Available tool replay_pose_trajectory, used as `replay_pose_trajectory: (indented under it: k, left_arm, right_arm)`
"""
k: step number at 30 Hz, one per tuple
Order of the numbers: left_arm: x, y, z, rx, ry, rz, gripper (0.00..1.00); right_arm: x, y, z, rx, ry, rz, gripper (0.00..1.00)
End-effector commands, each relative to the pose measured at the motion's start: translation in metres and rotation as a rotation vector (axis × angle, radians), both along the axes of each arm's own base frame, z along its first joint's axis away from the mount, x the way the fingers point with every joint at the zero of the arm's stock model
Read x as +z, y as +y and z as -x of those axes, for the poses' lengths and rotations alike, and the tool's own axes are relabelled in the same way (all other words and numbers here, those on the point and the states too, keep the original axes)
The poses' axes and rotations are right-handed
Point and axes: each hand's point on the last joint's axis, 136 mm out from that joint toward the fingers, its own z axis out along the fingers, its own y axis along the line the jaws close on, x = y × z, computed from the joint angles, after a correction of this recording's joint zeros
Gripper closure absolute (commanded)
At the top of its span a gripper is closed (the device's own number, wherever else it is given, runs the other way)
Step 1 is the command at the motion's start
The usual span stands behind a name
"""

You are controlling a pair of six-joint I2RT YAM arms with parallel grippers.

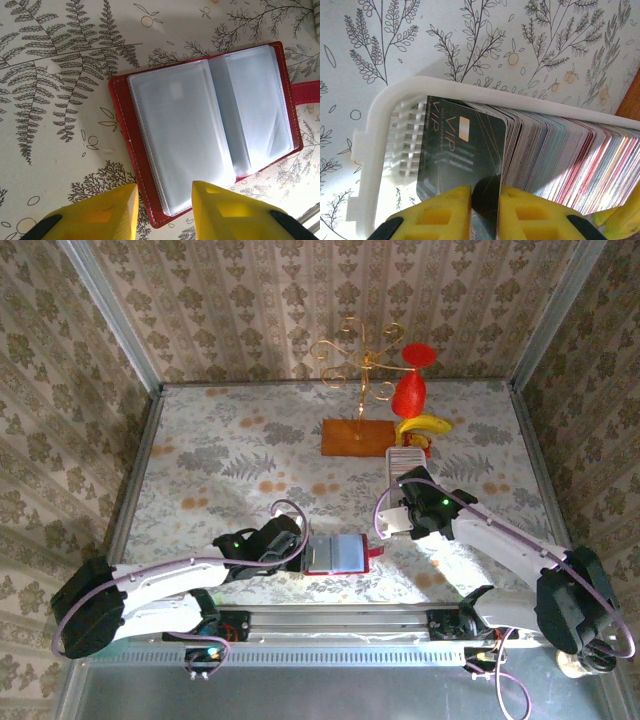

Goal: Put the credit cards into the card holder

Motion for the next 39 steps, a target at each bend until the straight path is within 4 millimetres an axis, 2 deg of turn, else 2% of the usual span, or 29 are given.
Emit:
replay_pose_trajectory:
  k: [1, 8, 15, 17, 18, 19, 20, 23, 30, 34, 39]
  left_arm:
    - [0.002, 0.001, -0.002, 0.015, 0.004, -0.006, 0.66]
    - [0.001, 0.000, -0.002, 0.012, 0.006, -0.003, 0.68]
    - [0.002, -0.002, -0.002, 0.009, 0.006, 0.001, 0.70]
    - [0.002, -0.002, -0.002, 0.009, 0.005, 0.000, 0.70]
    - [0.002, -0.002, -0.001, 0.007, 0.007, 0.000, 0.70]
    - [0.003, -0.002, -0.002, 0.007, 0.005, 0.001, 0.70]
    - [0.002, -0.002, -0.001, 0.007, 0.006, 0.000, 0.70]
    - [0.003, -0.002, -0.002, 0.009, 0.005, 0.001, 0.70]
    - [0.004, -0.003, -0.002, 0.006, 0.002, 0.005, 0.70]
    - [0.004, -0.002, -0.002, 0.005, -0.001, 0.002, 0.70]
    - [0.005, -0.003, -0.003, 0.007, -0.003, 0.004, 0.70]
  right_arm:
    - [0.003, -0.005, 0.001, -0.031, -0.018, 0.009, 0.81]
    - [0.008, -0.001, 0.016, -0.059, 0.054, -0.052, 0.81]
    - [0.009, -0.004, 0.015, -0.071, 0.032, -0.046, 0.90]
    - [0.008, -0.006, 0.014, -0.074, 0.025, -0.037, 0.89]
    - [0.006, -0.007, 0.015, -0.074, 0.034, -0.033, 0.81]
    - [0.006, -0.007, 0.015, -0.073, 0.032, -0.033, 0.66]
    - [0.006, -0.006, 0.012, -0.075, 0.017, -0.034, 0.57]
    - [0.004, -0.005, 0.006, -0.073, -0.009, -0.035, 0.44]
    - [-0.006, -0.005, -0.010, -0.086, -0.019, -0.006, 0.38]
    - [-0.013, -0.003, -0.014, -0.094, 0.002, -0.004, 0.31]
    - [-0.019, -0.002, -0.017, -0.103, 0.011, -0.012, 0.32]
